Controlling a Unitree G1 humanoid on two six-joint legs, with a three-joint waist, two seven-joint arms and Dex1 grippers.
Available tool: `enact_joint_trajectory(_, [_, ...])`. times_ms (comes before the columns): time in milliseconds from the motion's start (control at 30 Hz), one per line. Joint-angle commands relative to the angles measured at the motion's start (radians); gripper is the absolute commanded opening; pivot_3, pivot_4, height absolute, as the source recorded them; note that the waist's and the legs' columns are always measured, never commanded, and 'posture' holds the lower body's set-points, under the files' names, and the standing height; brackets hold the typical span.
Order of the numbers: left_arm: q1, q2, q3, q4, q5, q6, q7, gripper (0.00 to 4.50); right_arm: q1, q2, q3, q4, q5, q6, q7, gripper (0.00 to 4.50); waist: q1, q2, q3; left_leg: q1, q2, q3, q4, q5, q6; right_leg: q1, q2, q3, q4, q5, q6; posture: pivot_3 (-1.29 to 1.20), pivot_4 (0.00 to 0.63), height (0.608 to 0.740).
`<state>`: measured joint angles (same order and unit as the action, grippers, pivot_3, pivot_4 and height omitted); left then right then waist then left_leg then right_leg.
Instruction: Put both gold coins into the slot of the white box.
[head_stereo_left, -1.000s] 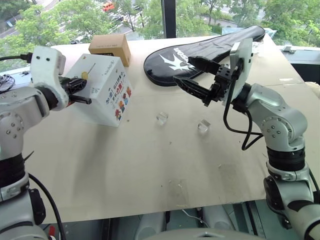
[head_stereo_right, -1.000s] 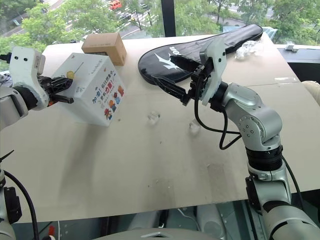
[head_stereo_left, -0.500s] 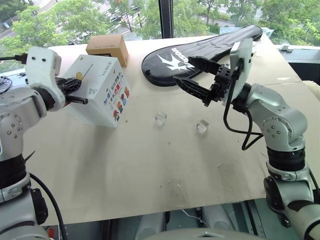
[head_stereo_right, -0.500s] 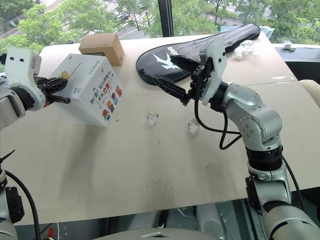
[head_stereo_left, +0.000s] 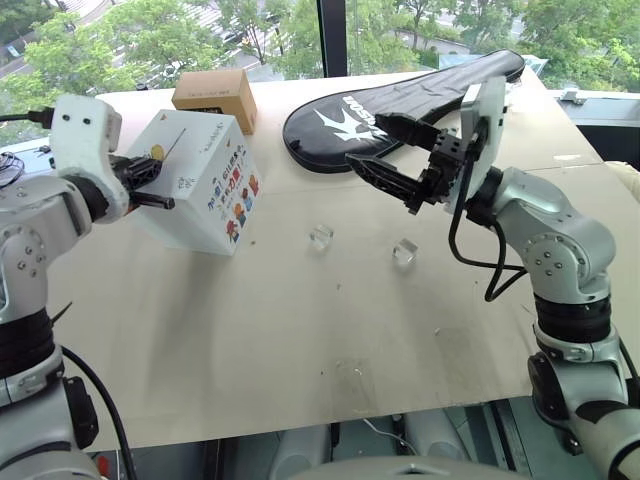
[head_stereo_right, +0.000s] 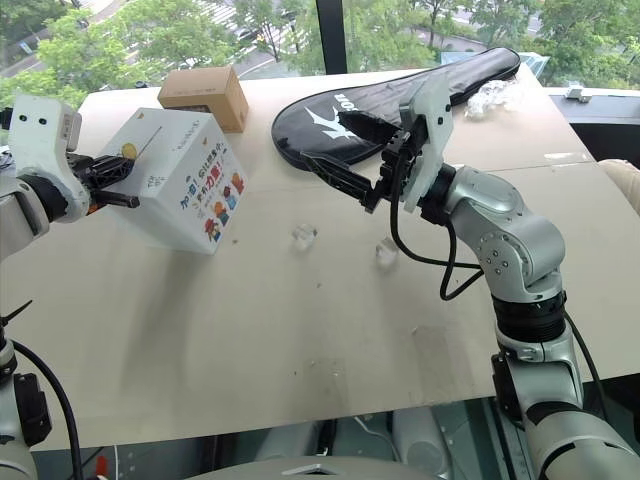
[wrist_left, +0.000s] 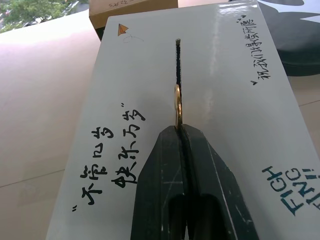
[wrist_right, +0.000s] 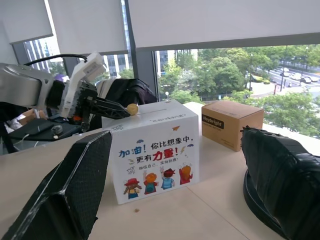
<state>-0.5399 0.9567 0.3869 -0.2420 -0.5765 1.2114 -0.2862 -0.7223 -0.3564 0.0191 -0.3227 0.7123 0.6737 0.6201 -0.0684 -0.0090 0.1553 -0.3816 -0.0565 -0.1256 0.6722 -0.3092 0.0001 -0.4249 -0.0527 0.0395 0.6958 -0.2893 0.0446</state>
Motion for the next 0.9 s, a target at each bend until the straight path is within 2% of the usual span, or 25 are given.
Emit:
enact_joint_trajectory(33, [0.016,-0.006,0.017,0.003,0.012,0.018,-0.011,0.00,-0.003,-0.011,-0.025,-0.054,0.038,-0.001,0.027,4.39,0.000,0.000,0.000,0.000,0.000,0.000,0.000,0.000,0.000,0.000,0.000,0.000,0.000,0.000,0.000,0.00,0.150,0.740])
enact_joint_trajectory(900, [0.025,-0.009,0.004,-0.010,0.035,0.022,-0.055,0.00,-0.001,-0.012,-0.019,-0.050,0.040,-0.009,0.017,4.39,0.000,0.000,-0.001,0.000,0.000,0.001,0.001,0.000,0.000,0.000,0.000,0.000,0.001,0.000,0.000,0.00,0.150,0.740])
